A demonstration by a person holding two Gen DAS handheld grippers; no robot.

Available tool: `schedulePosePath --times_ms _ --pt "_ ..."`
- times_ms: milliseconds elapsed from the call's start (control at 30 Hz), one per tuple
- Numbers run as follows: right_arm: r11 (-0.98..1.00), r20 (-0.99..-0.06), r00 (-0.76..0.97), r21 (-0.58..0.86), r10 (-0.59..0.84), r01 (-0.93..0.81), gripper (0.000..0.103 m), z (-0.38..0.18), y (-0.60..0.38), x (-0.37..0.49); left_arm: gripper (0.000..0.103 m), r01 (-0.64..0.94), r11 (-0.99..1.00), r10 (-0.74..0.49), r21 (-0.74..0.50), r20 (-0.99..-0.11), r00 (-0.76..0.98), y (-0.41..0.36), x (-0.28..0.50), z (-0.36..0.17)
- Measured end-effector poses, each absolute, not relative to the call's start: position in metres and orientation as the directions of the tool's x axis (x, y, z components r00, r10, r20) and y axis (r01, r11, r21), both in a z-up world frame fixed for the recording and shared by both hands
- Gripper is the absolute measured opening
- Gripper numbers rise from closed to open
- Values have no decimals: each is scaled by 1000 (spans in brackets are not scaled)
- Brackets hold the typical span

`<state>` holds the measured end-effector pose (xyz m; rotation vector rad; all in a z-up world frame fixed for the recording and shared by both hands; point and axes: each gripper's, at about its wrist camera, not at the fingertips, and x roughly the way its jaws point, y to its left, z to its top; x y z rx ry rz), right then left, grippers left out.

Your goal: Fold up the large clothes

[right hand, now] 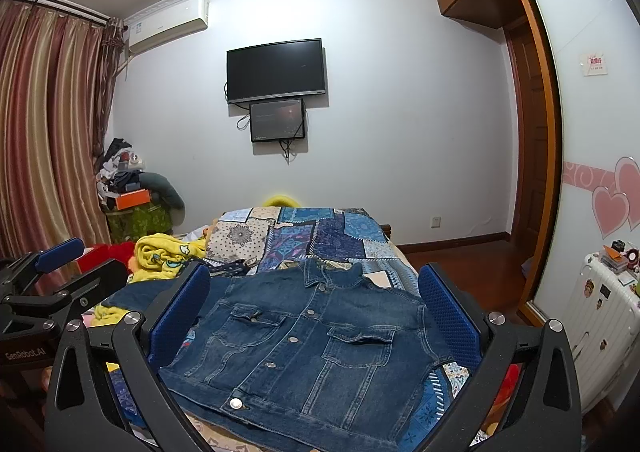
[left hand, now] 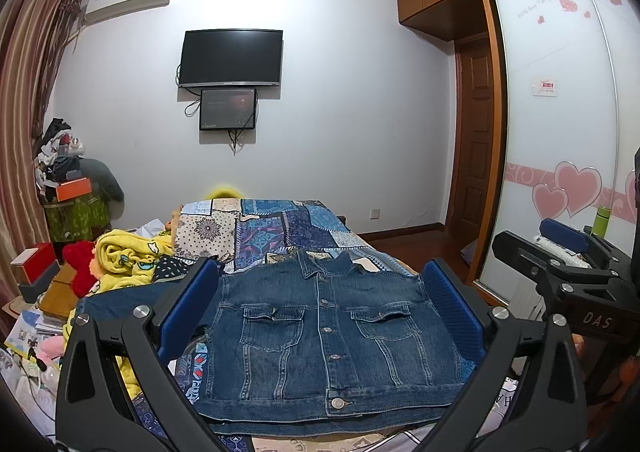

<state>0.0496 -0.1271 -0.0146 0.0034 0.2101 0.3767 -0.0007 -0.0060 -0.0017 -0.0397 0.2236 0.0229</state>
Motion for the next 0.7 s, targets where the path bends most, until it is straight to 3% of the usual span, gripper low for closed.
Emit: schedulePosePath --times_ms 700 --pt "928 -225 901 52 370 -368 103 -19 -126 56 103 -28 999 17 -42 -234 972 -2 3 -6"
